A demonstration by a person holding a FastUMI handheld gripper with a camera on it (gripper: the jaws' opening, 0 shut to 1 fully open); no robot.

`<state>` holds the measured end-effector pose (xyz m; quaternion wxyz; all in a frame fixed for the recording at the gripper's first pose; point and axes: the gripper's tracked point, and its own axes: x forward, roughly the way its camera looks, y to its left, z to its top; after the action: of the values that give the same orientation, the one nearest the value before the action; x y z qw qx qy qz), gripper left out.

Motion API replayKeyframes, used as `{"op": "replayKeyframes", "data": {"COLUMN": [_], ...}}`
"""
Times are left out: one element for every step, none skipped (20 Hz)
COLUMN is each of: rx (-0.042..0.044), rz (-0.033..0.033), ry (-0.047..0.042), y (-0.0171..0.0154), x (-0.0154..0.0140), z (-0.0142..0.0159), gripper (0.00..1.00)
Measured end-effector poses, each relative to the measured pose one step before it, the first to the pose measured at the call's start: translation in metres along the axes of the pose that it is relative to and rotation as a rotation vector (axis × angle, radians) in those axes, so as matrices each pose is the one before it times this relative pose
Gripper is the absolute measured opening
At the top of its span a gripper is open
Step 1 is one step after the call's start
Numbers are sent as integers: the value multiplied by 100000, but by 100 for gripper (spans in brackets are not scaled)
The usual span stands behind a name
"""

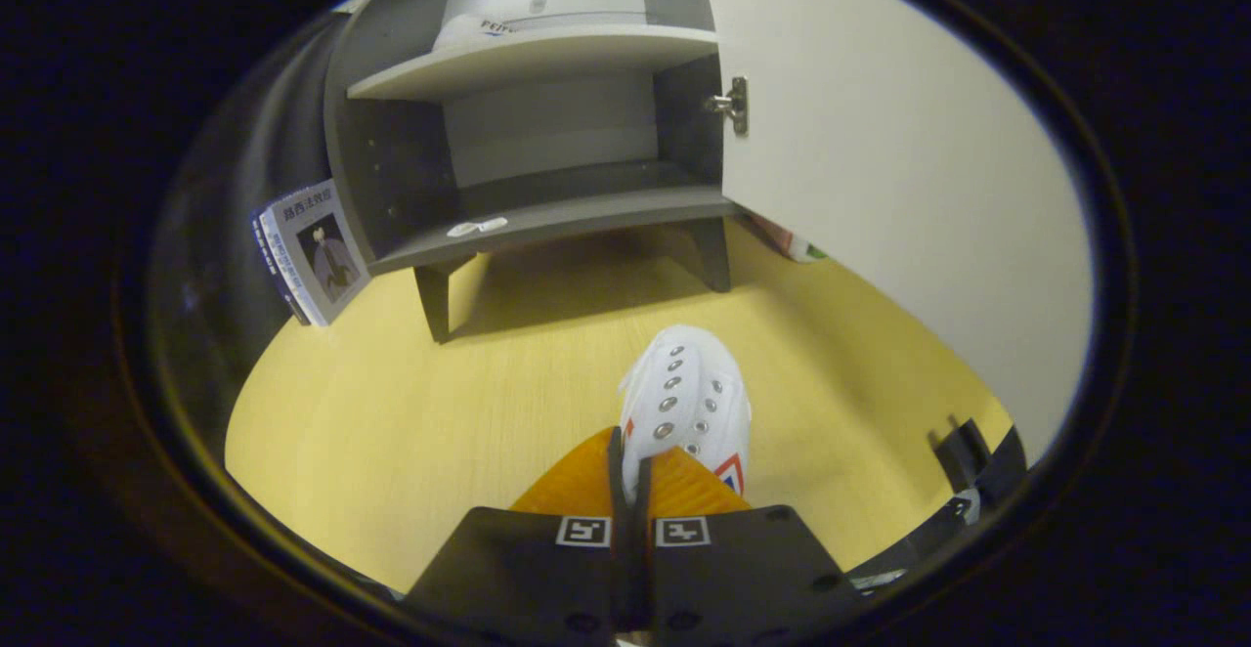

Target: Open the shoe cabinet door, grab the shoes and put them into the shoe cabinet, then close the shoe cabinet door.

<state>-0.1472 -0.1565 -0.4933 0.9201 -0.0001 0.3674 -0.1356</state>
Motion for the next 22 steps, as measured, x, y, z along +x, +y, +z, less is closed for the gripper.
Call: {"op": "replayKeyframes", "data": {"rx": [-422,-339,-167,-334,-403,-140,-16,-4,-140,-170,-192,-124,-32,17,-95,-652,-740,-532,-503,-581,-497,-579], "rz": [465,373,309,223,135,162,105,135,-25,-154,-228,-304,-302,-217,-338,-413,-393,-132,-3,9,198,350], "ry": [-1330,-1400,-1616,-1708,-2162,-2007,-2420,-2616,-2806,-3278,-3121,-2987,-2732,-2691,-2834,-2144,-1678,-1771,-1566,-1618,-1782,-1699], "y": [150,209,198,202,198,225,153,135,213,121,35,62,26,56,-11,-17,-18,190,216,169,157,237], "x": [-222,-181,-235,-266,-312,-239,-364,-441,-332,-246,-366,-387,-276,-56,-157,-48,-33,81,225,332,388,466], "z": [1006,1042,1197,1246,1607,1362,1619,1807,1863,1978,1913,1863,1868,1814,1758,1472,1364,1345,1214,1072,1236,1045], "gripper": [2,2,2,2,2,2,2,2,2,2,2,2,2,2,2,2,2,2,2,2,2,2]}}
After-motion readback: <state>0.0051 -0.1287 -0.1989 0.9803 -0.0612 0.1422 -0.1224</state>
